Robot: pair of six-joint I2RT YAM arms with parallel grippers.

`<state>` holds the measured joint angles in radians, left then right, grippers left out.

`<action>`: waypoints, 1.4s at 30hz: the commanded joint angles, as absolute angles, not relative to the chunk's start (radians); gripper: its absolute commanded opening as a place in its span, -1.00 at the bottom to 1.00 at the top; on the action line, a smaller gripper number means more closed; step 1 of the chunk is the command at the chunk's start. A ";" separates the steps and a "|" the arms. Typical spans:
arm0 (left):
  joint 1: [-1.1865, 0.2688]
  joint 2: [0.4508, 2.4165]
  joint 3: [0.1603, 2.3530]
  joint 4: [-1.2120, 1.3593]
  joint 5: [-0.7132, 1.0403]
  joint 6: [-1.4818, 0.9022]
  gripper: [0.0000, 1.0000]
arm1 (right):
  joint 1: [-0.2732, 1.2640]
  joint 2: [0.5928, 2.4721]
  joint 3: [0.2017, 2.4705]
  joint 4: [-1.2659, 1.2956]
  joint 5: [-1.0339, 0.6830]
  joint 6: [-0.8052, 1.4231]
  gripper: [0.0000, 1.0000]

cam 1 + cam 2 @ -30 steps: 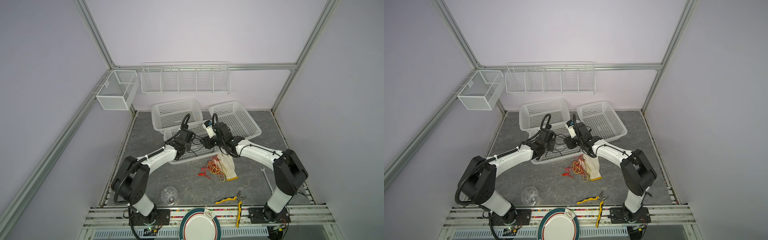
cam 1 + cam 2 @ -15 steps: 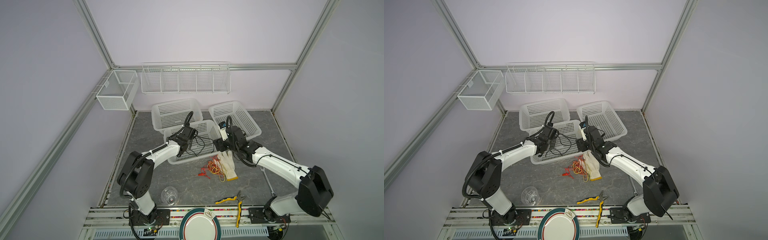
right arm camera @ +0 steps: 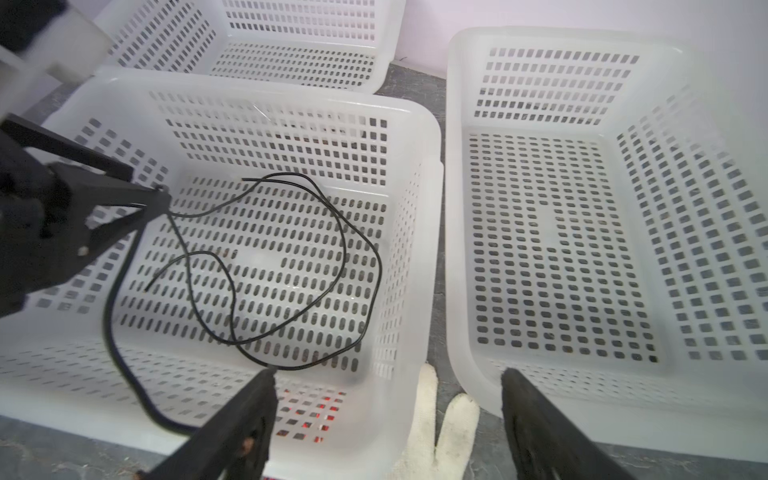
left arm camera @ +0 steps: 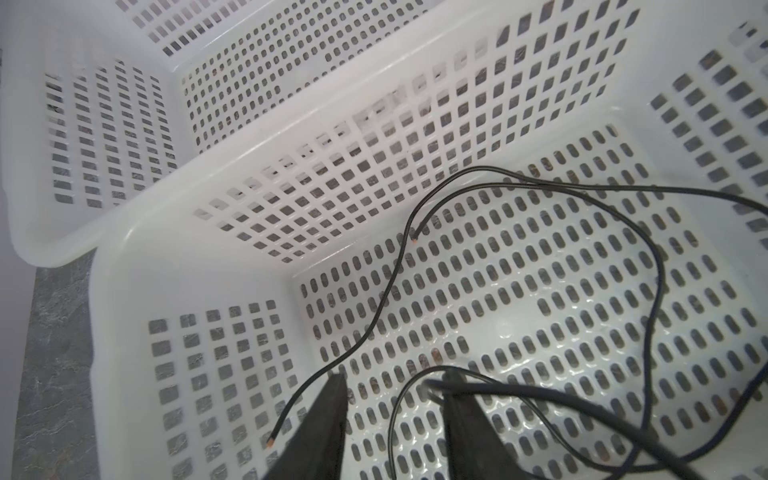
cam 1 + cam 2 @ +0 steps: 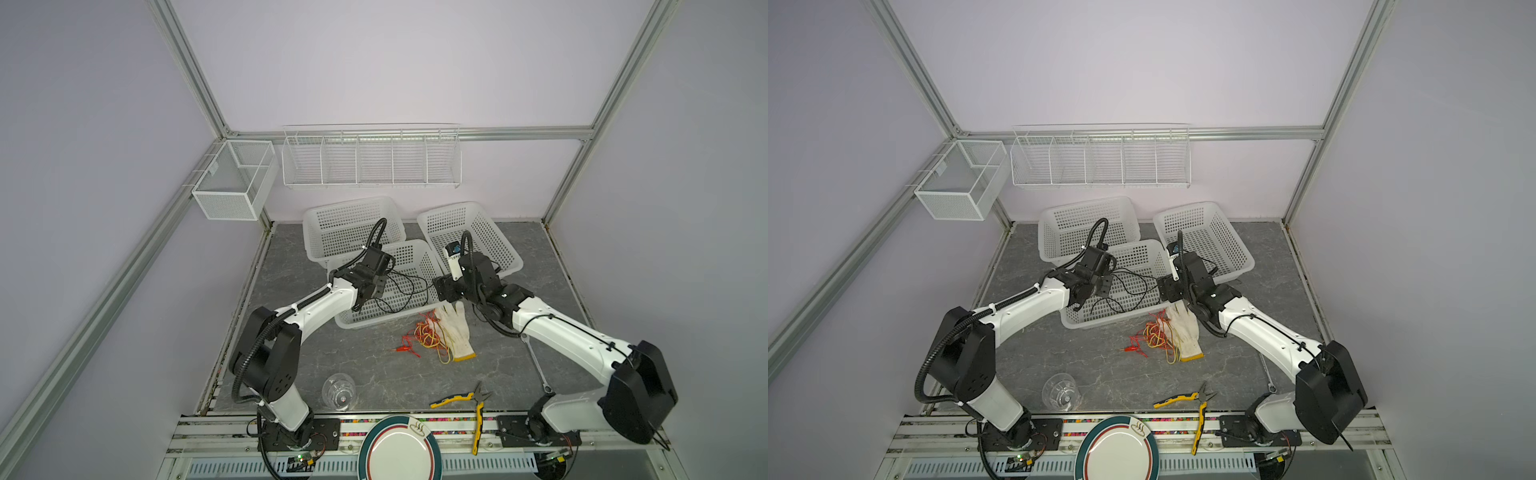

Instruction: Untangle the cables

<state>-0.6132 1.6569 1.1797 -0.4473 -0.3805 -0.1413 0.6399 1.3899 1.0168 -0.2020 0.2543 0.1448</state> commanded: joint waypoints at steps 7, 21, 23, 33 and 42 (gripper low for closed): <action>-0.612 1.592 1.158 -0.500 -0.445 -0.139 -0.22 | 0.617 1.426 1.037 -0.293 0.502 0.138 0.90; -0.565 1.459 1.067 -0.444 -0.321 -0.127 0.10 | 0.578 1.421 1.022 -0.306 0.512 0.139 1.00; -0.565 1.431 1.054 -0.417 -0.274 -0.132 0.15 | 0.578 1.393 0.998 -0.273 0.446 0.127 1.00; -0.574 1.308 0.944 -0.253 0.038 -0.110 0.24 | 0.582 1.249 0.920 -0.331 0.092 0.122 0.79; -0.725 1.169 0.805 -0.191 0.075 -0.035 0.23 | 0.691 1.104 0.787 -0.403 -0.061 0.175 0.64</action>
